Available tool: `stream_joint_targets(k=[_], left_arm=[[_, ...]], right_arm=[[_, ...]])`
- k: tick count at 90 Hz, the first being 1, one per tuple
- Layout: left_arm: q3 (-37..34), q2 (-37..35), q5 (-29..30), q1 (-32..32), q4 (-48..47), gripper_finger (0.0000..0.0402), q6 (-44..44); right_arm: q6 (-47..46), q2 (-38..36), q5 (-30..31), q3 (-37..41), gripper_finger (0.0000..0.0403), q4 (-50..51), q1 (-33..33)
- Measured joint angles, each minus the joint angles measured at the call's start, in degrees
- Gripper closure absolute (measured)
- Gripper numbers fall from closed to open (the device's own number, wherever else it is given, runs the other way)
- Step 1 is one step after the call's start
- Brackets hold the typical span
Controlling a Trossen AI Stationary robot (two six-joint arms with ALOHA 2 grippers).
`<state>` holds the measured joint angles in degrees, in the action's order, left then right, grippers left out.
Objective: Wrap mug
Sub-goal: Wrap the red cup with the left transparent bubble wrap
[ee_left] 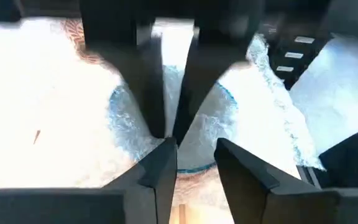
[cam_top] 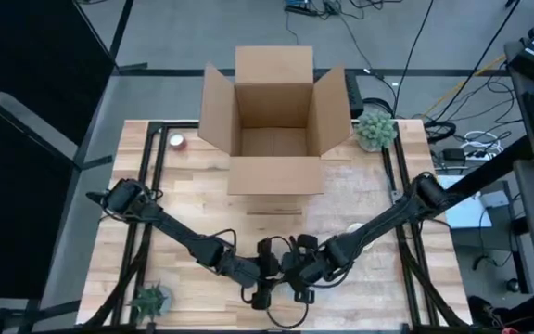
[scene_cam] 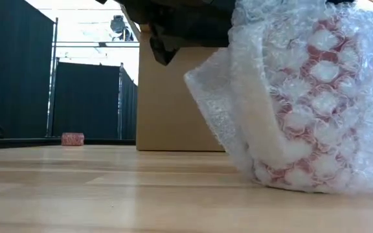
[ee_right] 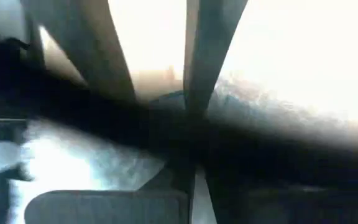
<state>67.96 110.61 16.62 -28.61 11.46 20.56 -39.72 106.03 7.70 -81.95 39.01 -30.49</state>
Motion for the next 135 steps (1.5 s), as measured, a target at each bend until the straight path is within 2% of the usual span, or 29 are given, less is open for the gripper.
stream_joint_targets(k=[8, 15, 29, 40, 53, 67, 80, 105, 135], left_arm=[[0.00, 0.00, -0.01, 0.05, 0.02, 0.0295, -0.02], [0.00, 0.00, 0.00, 0.05, 0.00, 0.0295, -0.02], [0.00, 0.00, 0.00, 0.09, 0.00, 0.0295, -0.09], [0.00, 0.00, 0.00, 0.09, 0.00, 0.0295, -0.19], [0.00, -0.02, 0.02, 0.09, -0.01, 0.0295, -0.42], [0.00, -0.02, 0.00, 0.12, 0.03, 0.0295, -1.68], [0.00, -0.02, 0.02, 0.12, 0.00, 0.0295, -1.64], [0.00, -0.04, 0.05, 0.14, -0.02, 0.0295, -1.60], [0.00, -0.04, 0.46, 0.12, 0.02, 0.0295, -1.62]], right_arm=[[0.42, -1.91, -1.61, -0.06, 0.0377, 1.72, 0.10], [1.05, -3.01, -0.47, -0.06, 0.0365, 2.84, 0.49], [3.47, -4.15, 2.69, -0.15, 0.0316, 3.24, 1.05], [7.27, -4.14, 2.66, -0.12, 0.0277, 4.50, 1.48], [8.28, -2.27, 3.11, 1.70, 0.0258, 2.39, 1.56], [8.00, -0.20, 3.59, 1.97, 0.0267, 2.67, 0.76], [10.46, -0.42, 7.14, 1.97, 0.0293, 2.86, -0.30], [11.80, -4.16, 7.02, 1.99, 0.0324, 2.88, -0.63], [9.07, -3.21, 6.98, 1.97, 0.0358, 1.84, -3.59]])
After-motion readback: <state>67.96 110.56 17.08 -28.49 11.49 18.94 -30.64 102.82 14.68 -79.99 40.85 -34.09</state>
